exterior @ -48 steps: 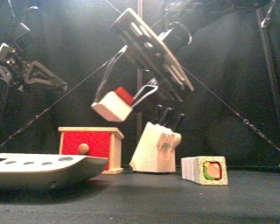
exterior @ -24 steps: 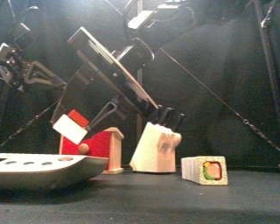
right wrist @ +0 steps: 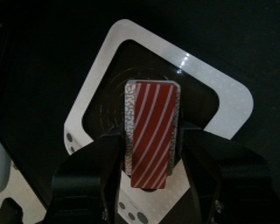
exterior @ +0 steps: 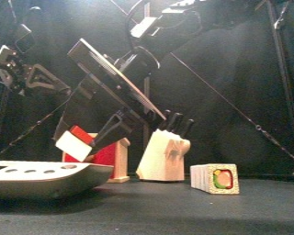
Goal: Put salmon sushi on stove
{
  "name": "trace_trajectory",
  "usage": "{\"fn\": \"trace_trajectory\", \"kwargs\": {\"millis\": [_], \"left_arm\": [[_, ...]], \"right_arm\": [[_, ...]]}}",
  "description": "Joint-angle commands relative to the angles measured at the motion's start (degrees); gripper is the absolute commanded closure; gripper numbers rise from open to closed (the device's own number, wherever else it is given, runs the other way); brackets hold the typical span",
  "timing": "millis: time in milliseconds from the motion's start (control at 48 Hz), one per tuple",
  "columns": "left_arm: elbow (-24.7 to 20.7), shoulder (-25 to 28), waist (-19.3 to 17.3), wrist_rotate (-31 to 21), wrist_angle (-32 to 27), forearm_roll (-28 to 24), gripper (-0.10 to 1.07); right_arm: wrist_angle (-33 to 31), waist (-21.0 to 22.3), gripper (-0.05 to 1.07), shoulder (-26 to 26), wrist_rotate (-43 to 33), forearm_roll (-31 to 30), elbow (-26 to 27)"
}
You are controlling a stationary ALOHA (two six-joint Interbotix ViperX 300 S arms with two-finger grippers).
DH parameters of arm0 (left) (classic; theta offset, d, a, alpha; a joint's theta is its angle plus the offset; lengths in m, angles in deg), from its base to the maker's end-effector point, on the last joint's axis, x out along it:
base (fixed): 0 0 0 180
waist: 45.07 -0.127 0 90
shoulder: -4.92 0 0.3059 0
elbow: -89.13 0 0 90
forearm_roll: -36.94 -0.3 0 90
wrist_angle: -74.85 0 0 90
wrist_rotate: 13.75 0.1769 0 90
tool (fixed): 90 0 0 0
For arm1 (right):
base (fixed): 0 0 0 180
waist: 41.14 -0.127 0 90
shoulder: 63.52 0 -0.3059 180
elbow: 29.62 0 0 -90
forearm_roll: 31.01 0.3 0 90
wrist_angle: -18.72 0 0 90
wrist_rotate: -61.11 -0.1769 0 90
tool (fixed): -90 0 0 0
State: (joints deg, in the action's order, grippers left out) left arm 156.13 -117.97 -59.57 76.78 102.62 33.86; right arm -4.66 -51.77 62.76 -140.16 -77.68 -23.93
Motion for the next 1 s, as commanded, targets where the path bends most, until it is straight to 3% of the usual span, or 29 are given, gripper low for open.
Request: {"fn": "trace_trajectory", "kwargs": {"millis": [0,625,979], "left_arm": [[-0.5,0.0,-0.3,0.1,0.3,0.1,0.39],[-0.5,0.1,-0.2,0.1,-0.4,0.1,0.39],[-0.5,0.0,-0.2,0.1,-0.4,0.1,0.39]], "right_arm": [[0.0,0.1,0.32,-1.2,0.2,-0.1,1.7],[0.0,0.0,0.15,0.2,0.2,0.2,2.9],[-0.5,-0.1,0.15,-1.3,0.3,-1.5,2.8]]}}
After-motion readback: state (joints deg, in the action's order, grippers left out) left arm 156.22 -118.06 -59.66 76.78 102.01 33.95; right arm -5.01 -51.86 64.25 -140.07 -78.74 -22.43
